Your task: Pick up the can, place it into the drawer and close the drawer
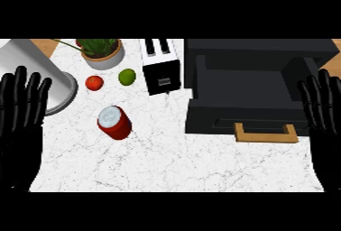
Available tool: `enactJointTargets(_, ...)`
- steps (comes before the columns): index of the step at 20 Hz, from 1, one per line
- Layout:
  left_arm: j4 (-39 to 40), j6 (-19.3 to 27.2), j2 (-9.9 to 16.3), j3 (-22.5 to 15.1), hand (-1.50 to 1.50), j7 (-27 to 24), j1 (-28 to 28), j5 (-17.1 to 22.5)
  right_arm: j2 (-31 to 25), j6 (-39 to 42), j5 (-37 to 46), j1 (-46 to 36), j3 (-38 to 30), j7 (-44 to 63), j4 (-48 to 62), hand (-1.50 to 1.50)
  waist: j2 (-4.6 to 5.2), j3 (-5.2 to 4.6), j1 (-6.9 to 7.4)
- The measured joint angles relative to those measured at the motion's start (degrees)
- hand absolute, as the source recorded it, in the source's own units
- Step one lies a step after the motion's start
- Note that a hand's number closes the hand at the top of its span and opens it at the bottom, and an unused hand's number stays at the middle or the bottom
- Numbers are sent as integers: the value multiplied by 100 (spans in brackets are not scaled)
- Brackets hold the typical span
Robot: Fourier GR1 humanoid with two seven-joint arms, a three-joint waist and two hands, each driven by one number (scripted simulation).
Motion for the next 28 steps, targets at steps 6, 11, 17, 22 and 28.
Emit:
enactJointTargets(6,366,-125,-124,-336,-150,-170,-381,-96,66,-46,88,-72,-8,-65,-29,-150,102,42,-124)
enactJointTargets(11,718,140,-206,-594,-150,1020,-264,-477,44,-134,-64,248,-224,766,191,-150,130,57,-173)
enactJointTargets(17,487,302,-301,-833,-150,1978,-303,-792,-22,-4,-281,630,-445,1071,63,-150,123,56,-151)
enactJointTargets(22,283,443,-373,-969,-150,2272,-206,-882,11,188,-377,1000,-561,915,-25,-150,122,54,-144)
enactJointTargets(28,233,482,-352,-713,-150,2477,-221,-785,45,335,-432,1201,-732,745,2,-150,123,54,-139)
